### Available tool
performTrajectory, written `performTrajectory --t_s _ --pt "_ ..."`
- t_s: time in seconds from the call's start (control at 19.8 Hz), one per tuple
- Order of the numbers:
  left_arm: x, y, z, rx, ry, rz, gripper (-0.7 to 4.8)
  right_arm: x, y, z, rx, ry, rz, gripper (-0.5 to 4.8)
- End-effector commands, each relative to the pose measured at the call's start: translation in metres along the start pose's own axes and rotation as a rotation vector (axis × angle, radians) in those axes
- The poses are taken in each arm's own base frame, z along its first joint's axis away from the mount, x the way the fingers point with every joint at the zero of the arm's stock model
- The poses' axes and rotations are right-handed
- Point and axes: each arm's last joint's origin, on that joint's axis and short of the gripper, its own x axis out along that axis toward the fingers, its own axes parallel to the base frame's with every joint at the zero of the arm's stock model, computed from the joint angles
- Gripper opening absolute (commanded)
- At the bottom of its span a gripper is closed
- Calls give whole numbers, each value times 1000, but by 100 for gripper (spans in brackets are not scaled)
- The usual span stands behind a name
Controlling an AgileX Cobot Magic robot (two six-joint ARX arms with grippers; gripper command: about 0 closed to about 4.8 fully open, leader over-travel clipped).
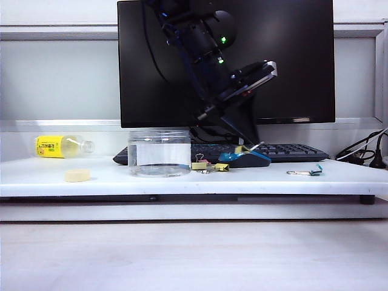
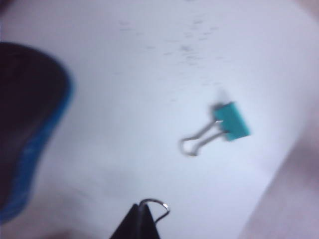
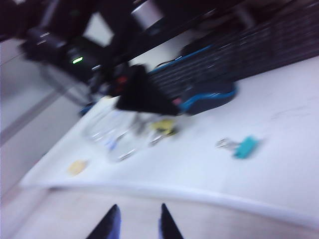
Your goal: Take the clips out of the round transparent plastic box and place them on the table.
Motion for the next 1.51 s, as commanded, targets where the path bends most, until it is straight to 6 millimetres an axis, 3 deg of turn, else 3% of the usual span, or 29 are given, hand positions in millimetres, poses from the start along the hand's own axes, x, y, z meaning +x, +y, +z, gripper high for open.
performTrajectory --t_s 0.05,0.25,0.4,0.55,0.71,1.06,1.16,1.26,1.46,1.51 --pt "7 1 -2 -9 13 -26 -5 0 3 2 3 7 63 107" --pt "17 4 -7 -27 46 -35 0 0 6 5 -1 -8 102 107" --pt "19 5 -6 -27 43 -35 121 -1 7 5 -1 -9 109 107" --pt "18 6 -7 -28 44 -35 126 -1 7 5 4 -3 118 107" --pt "18 6 -7 -29 45 -34 206 -1 7 5 3 5 130 107" --pt "10 3 -3 -35 24 -31 217 -1 7 5 4 5 130 107" --pt "-8 -4 4 -18 -17 -25 217 -1 7 5 3 4 130 107" --pt "-41 -16 15 15 -92 -16 216 -1 7 5 1 1 126 107" --pt "-139 -53 28 102 -295 18 216 -1 6 7 -13 -40 76 107" --pt "-172 -66 26 133 -357 29 216 -1 7 9 -26 -66 70 108"
